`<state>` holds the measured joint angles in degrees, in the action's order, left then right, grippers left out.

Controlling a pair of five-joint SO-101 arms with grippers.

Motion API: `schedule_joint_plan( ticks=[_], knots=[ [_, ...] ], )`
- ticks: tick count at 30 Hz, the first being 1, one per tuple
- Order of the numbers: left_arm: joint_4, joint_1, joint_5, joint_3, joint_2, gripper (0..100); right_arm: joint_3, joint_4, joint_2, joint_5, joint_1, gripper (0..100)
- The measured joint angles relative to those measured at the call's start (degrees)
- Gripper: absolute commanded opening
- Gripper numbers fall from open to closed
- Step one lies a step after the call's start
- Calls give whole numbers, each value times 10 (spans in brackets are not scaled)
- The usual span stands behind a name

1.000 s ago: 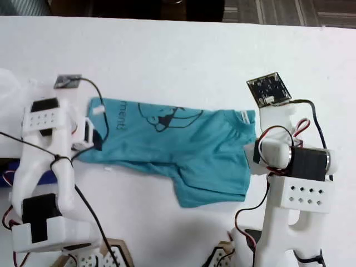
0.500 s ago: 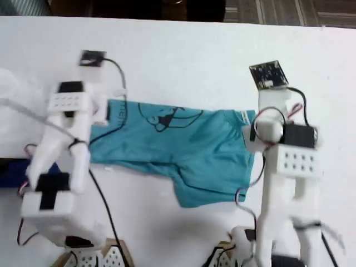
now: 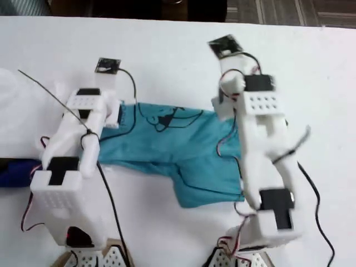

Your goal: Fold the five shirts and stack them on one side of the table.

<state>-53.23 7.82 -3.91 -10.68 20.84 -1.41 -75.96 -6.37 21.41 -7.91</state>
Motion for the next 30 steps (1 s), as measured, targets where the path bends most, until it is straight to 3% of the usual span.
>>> schedule_joint_plan(
  ticks=[8,15,23,30],
  knots=[
    [14,0,2,7,14,41,-36,19,-149,0,45,18],
    [14,0,2,7,14,41,-36,49,-210,0,123,35],
    [14,0,3,7,14,41,-37,42,-207,0,159,38],
    [17,0,3,7,14,39,-37,-32,-88,0,147,38]
  ],
)
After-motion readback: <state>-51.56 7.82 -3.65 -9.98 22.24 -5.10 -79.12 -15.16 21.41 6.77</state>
